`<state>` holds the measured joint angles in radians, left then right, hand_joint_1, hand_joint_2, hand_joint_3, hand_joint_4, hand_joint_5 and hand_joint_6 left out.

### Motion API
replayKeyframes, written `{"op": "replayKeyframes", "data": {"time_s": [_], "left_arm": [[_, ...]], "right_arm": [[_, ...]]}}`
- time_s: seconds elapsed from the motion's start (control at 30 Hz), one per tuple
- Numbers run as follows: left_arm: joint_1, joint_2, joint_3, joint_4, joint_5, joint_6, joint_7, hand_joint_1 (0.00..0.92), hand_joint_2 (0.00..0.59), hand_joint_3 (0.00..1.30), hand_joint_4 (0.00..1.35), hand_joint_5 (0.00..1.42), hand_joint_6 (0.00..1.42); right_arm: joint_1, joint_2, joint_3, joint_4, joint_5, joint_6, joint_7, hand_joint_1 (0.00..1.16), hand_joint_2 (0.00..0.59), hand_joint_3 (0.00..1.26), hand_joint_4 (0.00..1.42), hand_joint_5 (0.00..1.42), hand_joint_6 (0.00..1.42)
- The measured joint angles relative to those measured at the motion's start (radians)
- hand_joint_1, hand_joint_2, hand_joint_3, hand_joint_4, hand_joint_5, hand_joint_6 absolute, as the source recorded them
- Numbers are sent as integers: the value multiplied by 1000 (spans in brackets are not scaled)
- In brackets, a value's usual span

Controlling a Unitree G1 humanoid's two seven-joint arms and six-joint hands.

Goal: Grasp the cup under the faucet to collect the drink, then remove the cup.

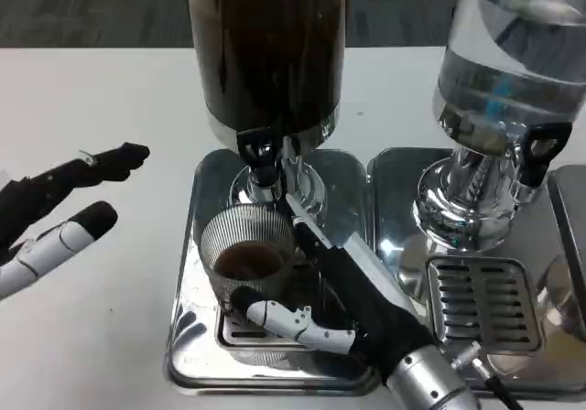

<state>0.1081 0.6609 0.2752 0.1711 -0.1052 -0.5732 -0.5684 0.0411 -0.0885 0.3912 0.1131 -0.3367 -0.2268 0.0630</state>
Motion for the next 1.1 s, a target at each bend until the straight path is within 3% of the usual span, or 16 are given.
{"op": "replayKeyframes", "data": {"time_s": [0.47,1.1], "left_arm": [[0,0,1,0,0,0,0,0,144,240,199,192,140],[12,0,10,-4,0,2,0,0,171,254,204,193,140]], "right_arm": [[-27,-1,14,9,-53,63,1,598,172,0,0,0,4],[-26,4,17,9,-50,65,-4,604,171,0,0,0,52]]}}
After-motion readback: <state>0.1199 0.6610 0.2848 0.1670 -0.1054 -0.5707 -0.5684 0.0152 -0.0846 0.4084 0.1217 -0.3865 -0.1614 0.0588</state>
